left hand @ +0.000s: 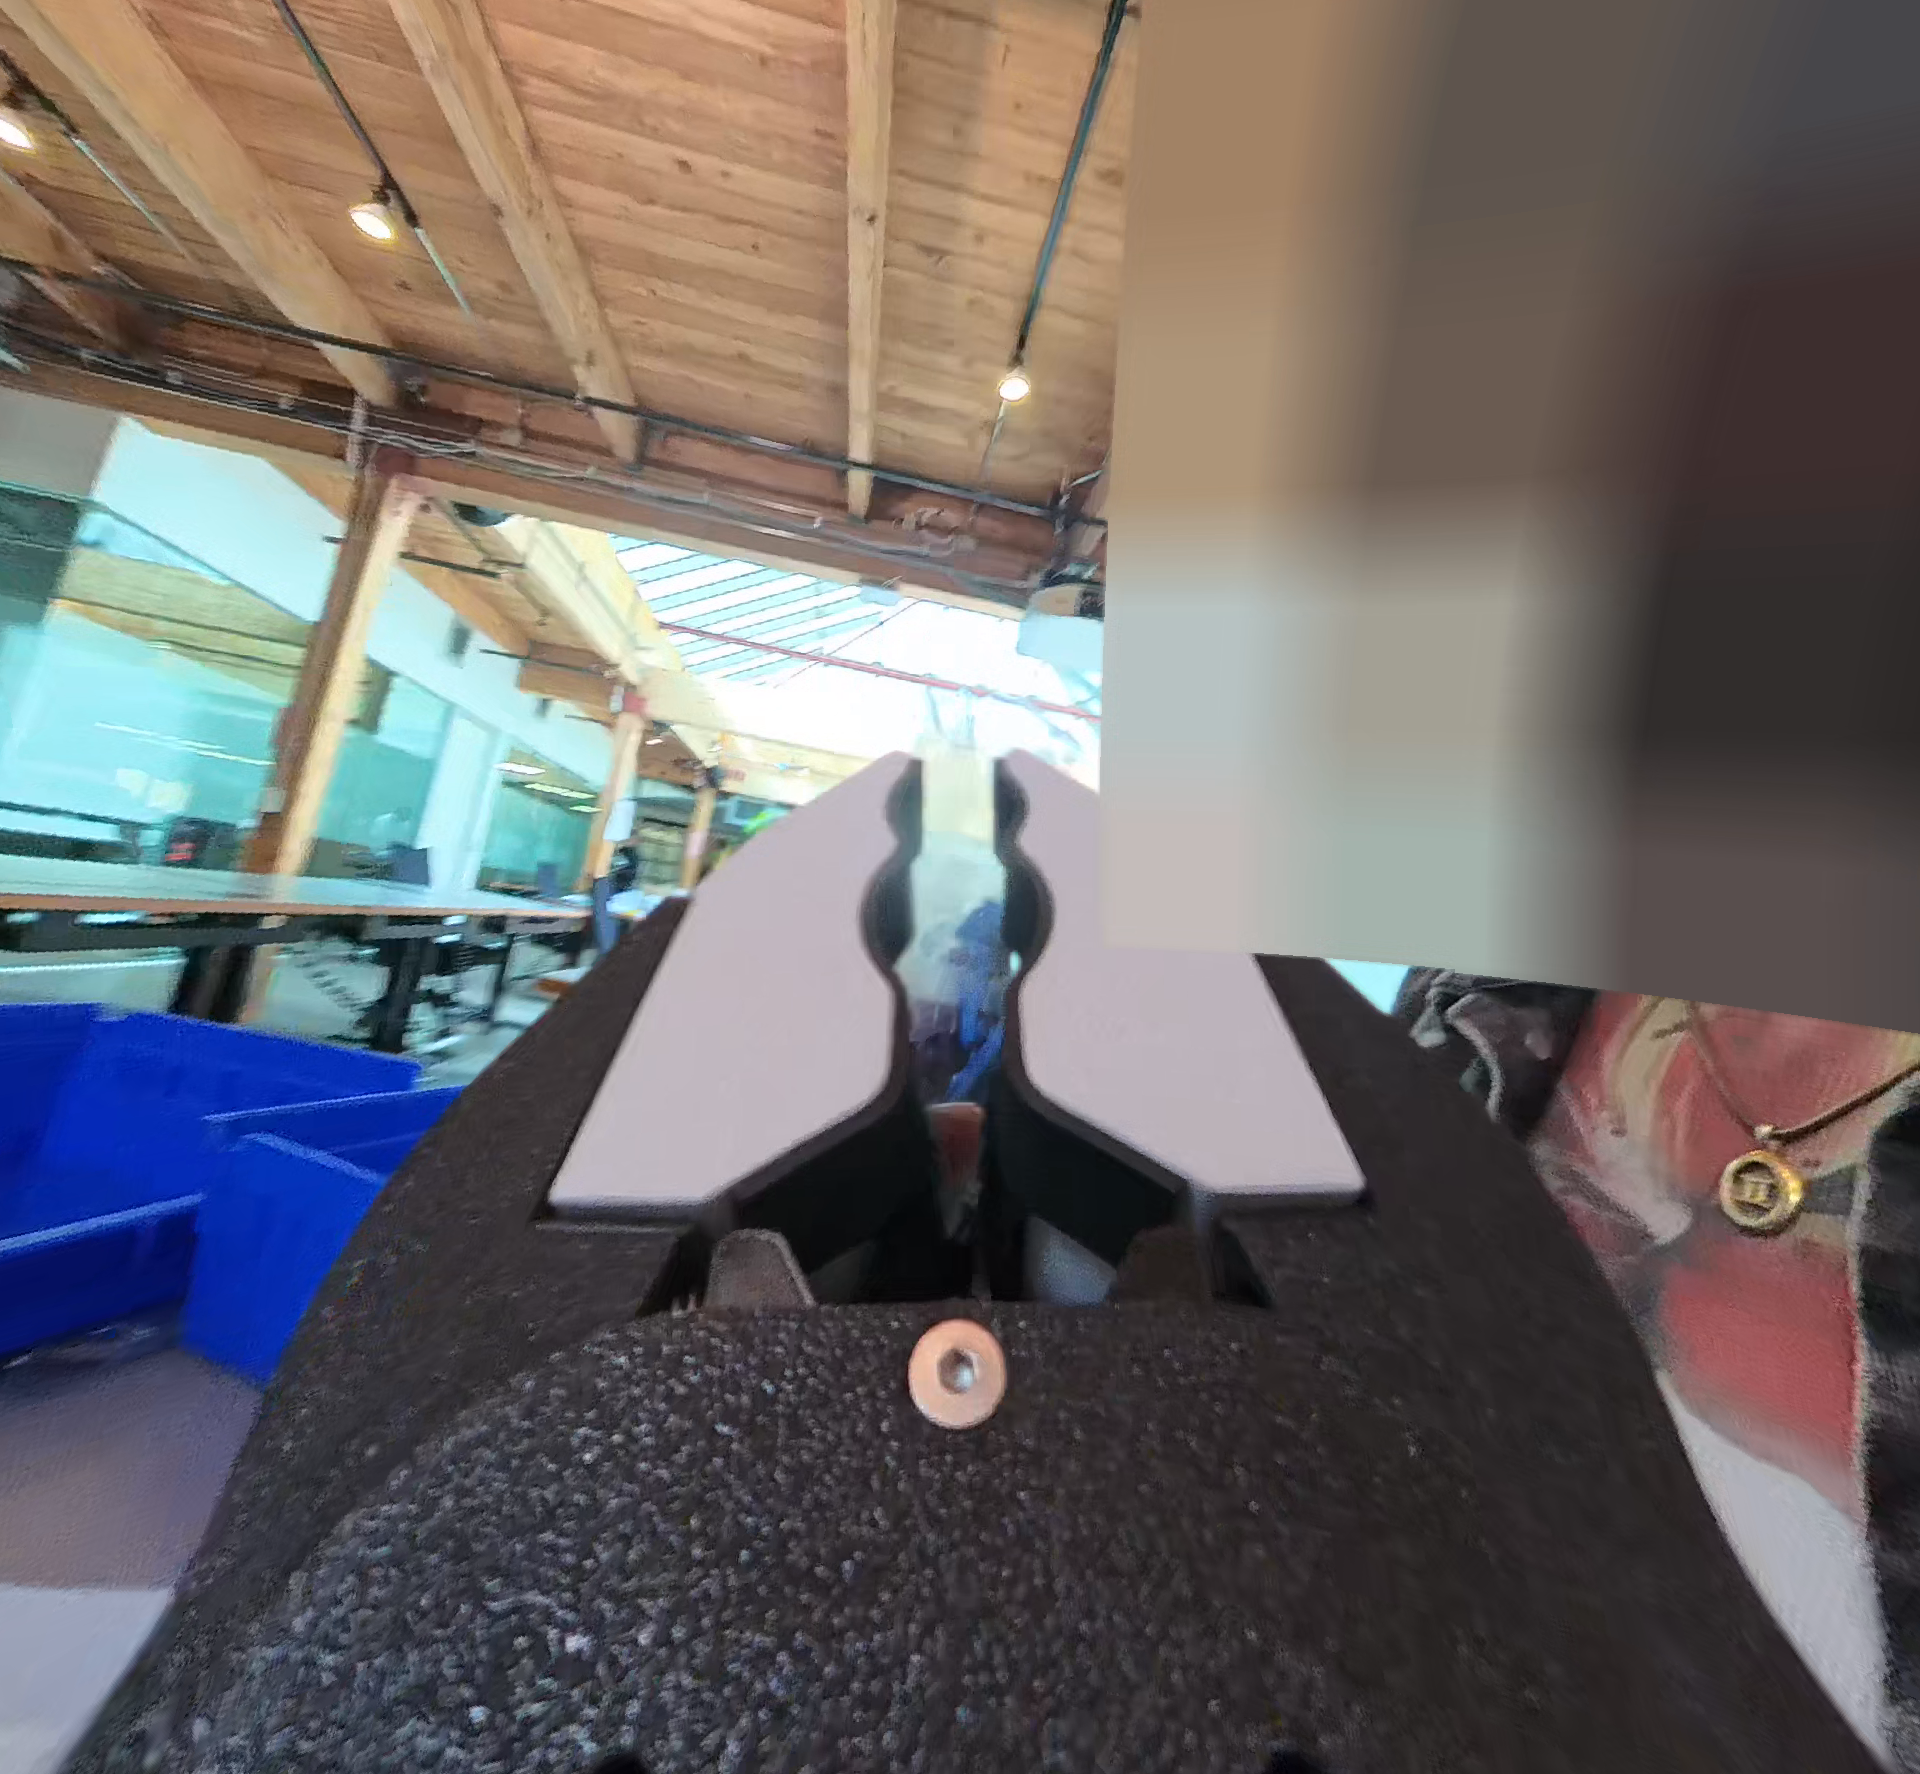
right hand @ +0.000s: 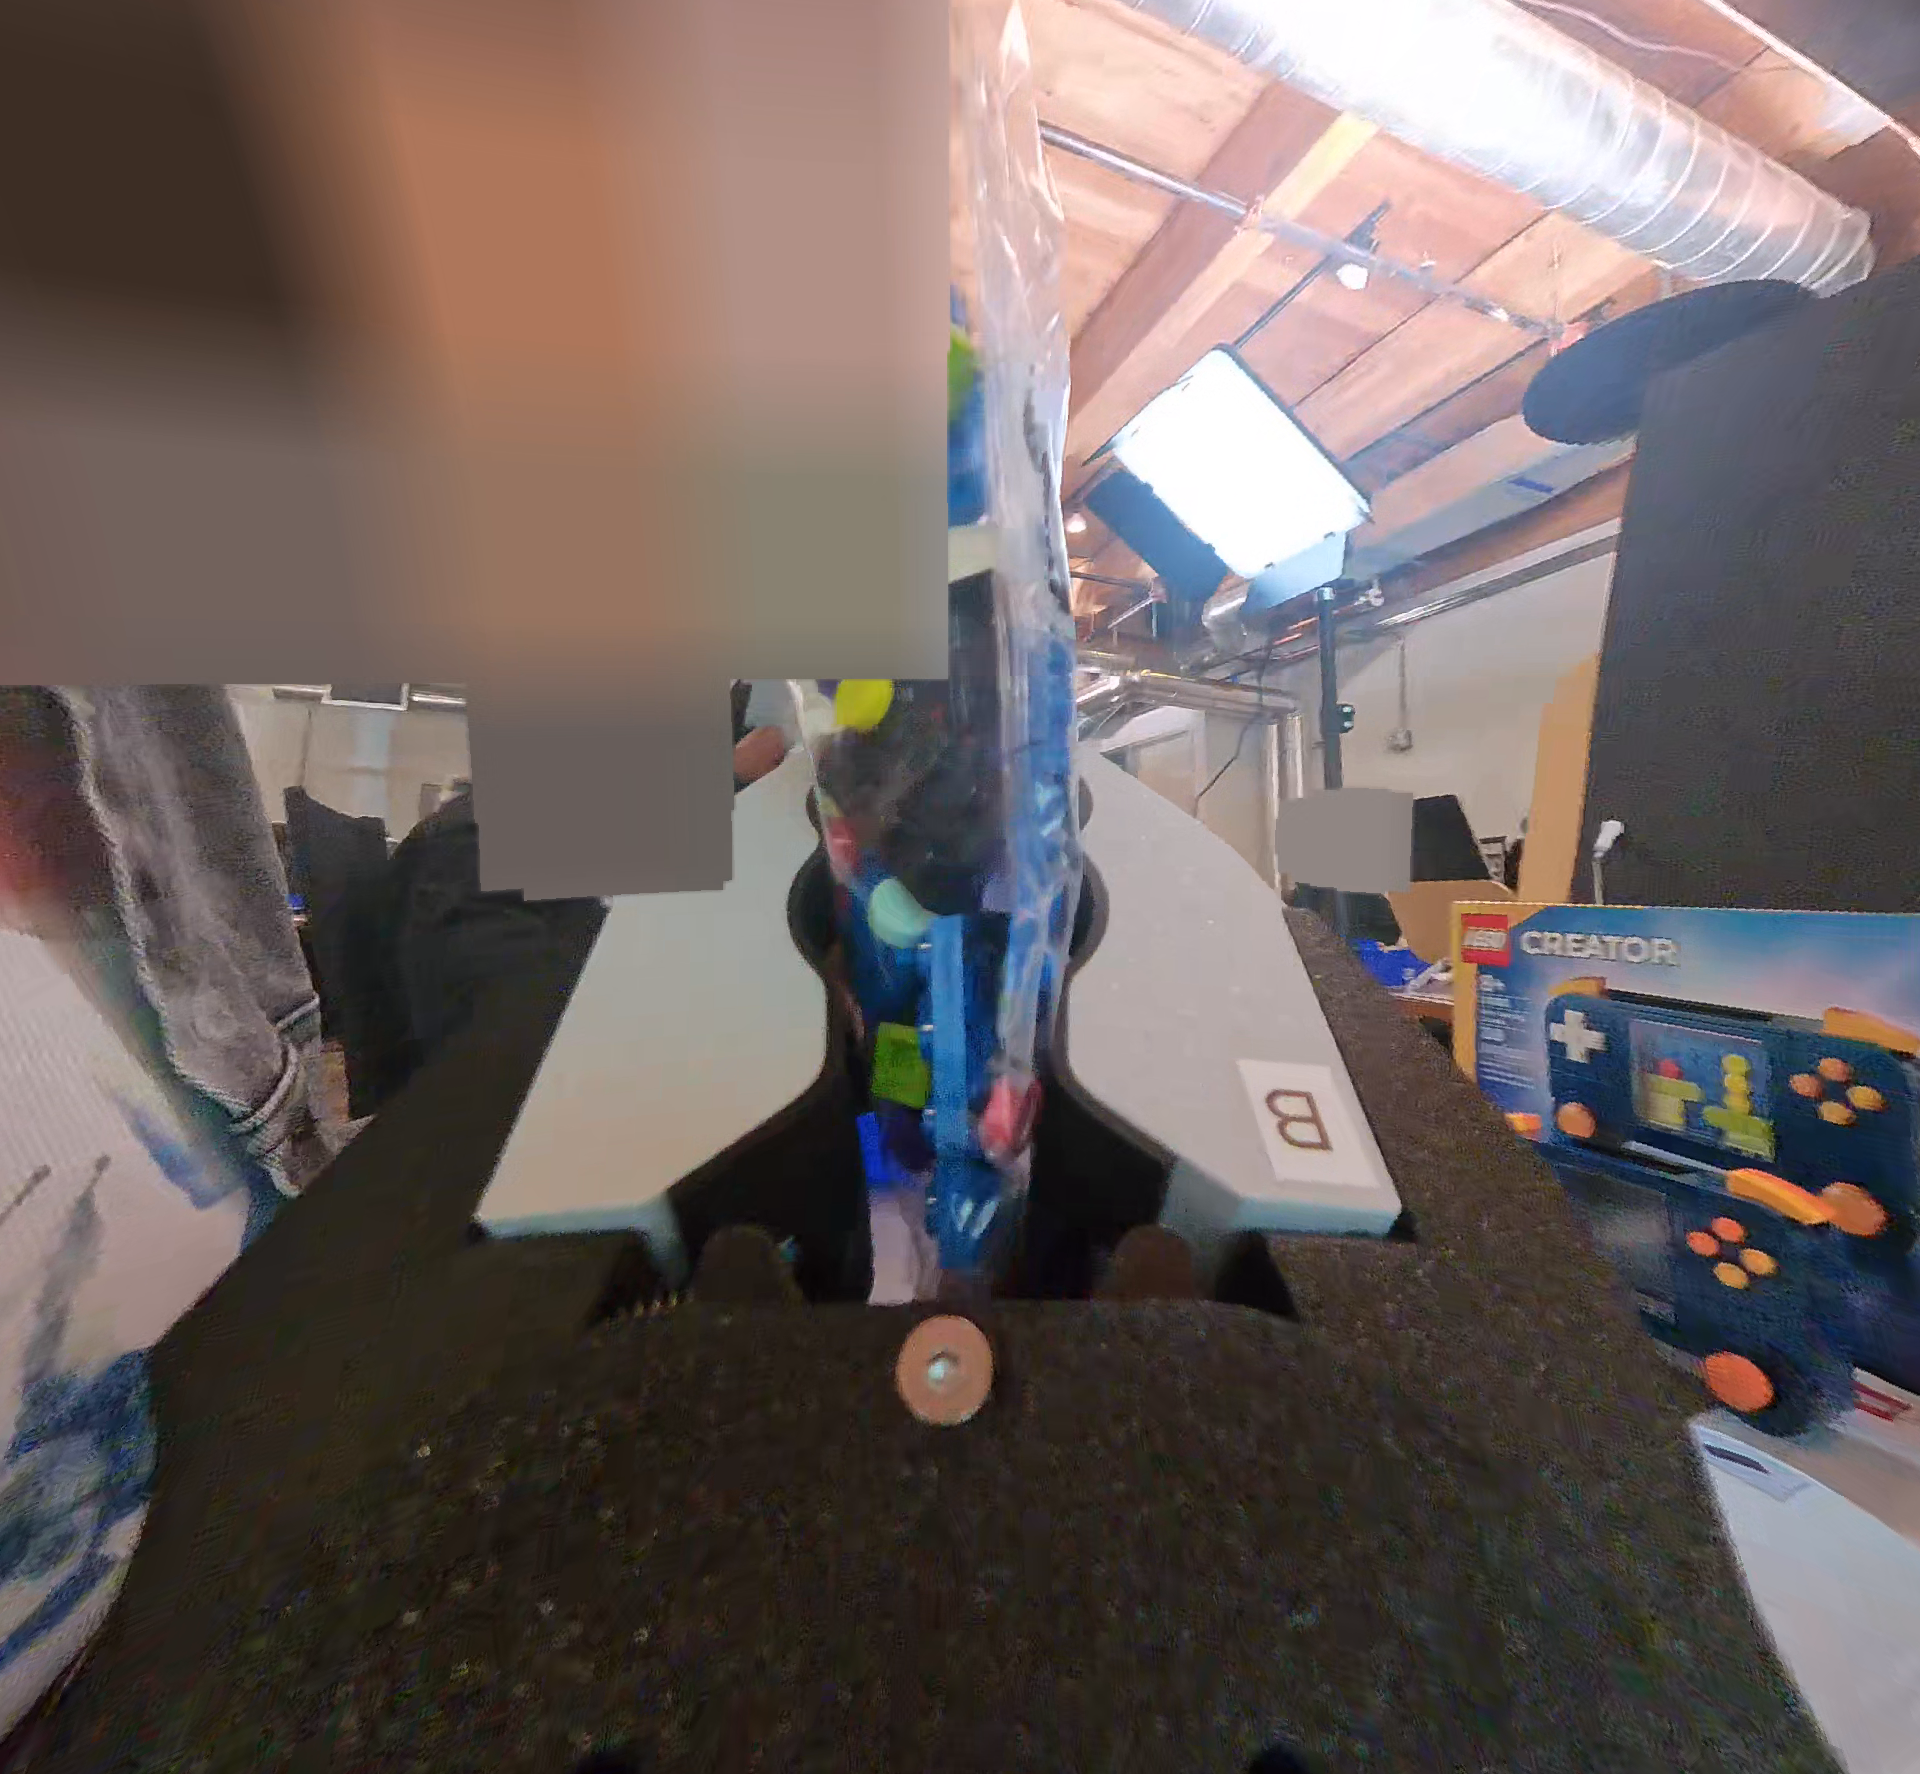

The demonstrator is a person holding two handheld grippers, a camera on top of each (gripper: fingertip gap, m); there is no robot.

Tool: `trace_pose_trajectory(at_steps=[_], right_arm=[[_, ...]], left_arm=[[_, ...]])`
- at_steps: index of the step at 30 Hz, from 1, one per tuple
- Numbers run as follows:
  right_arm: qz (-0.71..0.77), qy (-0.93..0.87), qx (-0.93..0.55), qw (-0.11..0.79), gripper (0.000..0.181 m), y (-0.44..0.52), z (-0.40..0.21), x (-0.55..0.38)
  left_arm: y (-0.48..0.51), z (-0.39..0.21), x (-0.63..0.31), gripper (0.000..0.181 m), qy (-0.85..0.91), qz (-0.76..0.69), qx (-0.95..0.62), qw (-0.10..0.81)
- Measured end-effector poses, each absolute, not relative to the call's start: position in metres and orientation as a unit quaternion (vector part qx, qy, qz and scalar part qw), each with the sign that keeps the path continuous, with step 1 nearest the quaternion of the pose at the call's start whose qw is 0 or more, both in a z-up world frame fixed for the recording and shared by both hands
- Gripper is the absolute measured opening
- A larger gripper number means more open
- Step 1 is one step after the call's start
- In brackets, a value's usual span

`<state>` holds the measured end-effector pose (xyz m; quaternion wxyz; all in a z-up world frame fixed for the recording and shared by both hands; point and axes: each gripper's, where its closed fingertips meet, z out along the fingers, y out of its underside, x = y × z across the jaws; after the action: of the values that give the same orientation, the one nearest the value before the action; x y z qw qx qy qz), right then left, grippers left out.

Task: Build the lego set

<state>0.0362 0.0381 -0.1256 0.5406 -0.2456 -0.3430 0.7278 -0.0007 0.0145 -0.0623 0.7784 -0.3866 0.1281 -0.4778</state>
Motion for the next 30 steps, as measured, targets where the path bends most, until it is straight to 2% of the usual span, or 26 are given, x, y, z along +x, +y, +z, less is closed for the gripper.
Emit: trace_pose_trajectory(at_steps=[1,3,6,9,13,17,21,30], right_arm=[[0.717,-0.344,-0.258,0.549,0.037,0.046,-0.124,0.042],[0.678,-0.365,-0.291,0.568,0.036,0.069,-0.119,0.062],[0.579,-0.395,-0.366,0.613,0.035,0.11,-0.115,0.098],[0.442,-0.435,-0.461,0.635,0.034,0.151,-0.119,0.139],[0.226,-0.499,-0.583,0.6,0.034,0.201,-0.14,0.193],[0.12,-0.578,-0.636,0.497,0.034,0.227,-0.164,0.221],[0.087,-0.648,-0.669,0.354,0.032,0.243,-0.192,0.234],[0.081,-0.673,-0.722,0.141,0.031,0.263,-0.229,0.227]], left_arm=[[0.015,-0.064,-0.004,0.024,0.131,-0.45,-0.405,0.785],[0.025,-0.085,-0.011,0.05,0.148,-0.351,-0.493,0.782],[0.043,-0.146,-0.032,0.085,0.178,-0.17,-0.644,0.724],[0.049,-0.194,-0.04,0.101,0.194,-0.09,-0.704,0.678],[0.052,-0.213,-0.029,0.095,0.186,-0.099,-0.687,0.695],[0.056,-0.215,-0.029,0.102,0.17,-0.112,-0.676,0.708],[0.054,-0.212,-0.029,0.104,0.176,-0.111,-0.664,0.719],[0.05,-0.207,-0.028,0.105,0.187,-0.103,-0.644,0.735]])
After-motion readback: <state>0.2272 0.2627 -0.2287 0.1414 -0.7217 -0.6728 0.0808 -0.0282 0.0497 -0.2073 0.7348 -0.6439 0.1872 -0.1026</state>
